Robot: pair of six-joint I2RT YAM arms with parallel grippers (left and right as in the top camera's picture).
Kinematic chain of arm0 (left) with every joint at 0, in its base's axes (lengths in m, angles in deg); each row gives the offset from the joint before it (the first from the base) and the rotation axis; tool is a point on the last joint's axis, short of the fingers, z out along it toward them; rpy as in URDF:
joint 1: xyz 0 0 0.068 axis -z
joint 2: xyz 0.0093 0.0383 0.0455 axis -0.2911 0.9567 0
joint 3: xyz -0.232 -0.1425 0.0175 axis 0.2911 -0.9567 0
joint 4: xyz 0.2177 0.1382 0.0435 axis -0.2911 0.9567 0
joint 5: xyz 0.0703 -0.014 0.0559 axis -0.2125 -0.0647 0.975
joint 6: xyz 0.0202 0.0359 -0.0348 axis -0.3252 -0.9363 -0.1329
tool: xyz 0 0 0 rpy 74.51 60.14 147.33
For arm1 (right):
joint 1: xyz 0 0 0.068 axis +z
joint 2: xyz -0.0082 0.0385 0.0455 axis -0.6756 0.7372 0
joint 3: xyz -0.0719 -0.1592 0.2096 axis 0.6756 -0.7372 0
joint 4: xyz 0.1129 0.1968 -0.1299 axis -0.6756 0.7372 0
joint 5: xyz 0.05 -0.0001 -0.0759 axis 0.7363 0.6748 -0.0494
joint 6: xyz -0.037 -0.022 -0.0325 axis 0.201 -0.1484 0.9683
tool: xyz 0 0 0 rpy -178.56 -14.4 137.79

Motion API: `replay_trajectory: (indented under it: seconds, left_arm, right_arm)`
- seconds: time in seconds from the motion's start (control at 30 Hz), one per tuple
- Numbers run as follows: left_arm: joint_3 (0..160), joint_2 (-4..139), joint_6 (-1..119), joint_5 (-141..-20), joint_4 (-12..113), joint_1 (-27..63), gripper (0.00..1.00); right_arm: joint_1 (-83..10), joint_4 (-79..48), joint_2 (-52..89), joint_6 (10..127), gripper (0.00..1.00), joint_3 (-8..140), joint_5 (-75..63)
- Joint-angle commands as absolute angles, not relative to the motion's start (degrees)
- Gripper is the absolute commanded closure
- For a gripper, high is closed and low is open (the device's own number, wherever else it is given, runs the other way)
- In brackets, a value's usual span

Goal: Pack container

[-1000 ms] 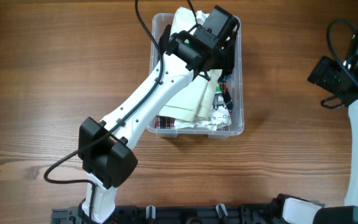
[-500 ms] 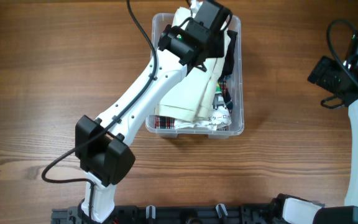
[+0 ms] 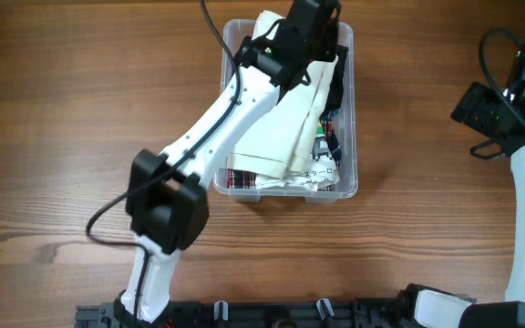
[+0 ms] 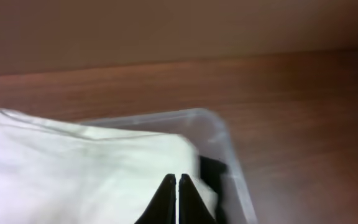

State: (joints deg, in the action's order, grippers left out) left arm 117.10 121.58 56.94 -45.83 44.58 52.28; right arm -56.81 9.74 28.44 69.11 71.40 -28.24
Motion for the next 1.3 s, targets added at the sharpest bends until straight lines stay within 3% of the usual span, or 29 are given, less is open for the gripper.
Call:
replay_trajectory:
  seconds: [0.0,0.3,0.57,0.8,1.0,1.13,1.27]
  left_arm:
    - [117.75,128.29,55.52,-45.09,44.34,49.61,0.96]
    - [117.25,142.39,55.54,-54.77,46.13,48.26,0.96]
    - [117.32,138.02,55.54,-56.04,47.64,48.34,0.96]
    - [117.32,122.43,57.97,-55.75,52.99,48.10,0.79]
    - [117.32,103.61,57.99,-50.62,66.43,44.65,0.50]
    - [117.29,94.54,59.21,-46.16,77.43,39.71,0.46]
    - [117.21,87.66,59.21,-46.49,86.41,36.85,0.48]
  right_arm:
    - [-56.83,9.59,27.91,69.15,0.00,72.34,-29.20]
    - [-56.83,9.59,27.91,69.15,0.00,72.34,-29.20]
    - [-56.83,9.59,27.91,69.15,0.00,72.34,-29.20]
    - [-56.83,9.59,27.91,69.15,0.00,72.34,-29.20]
    - [-56.83,9.59,27.91,69.15,0.00,72.34,-29.20]
    - [-56.83,9.59,27.91,69.13,0.00,72.34,-29.18]
    - [-56.83,9.59,27.91,69.13,0.00,72.34,-29.20]
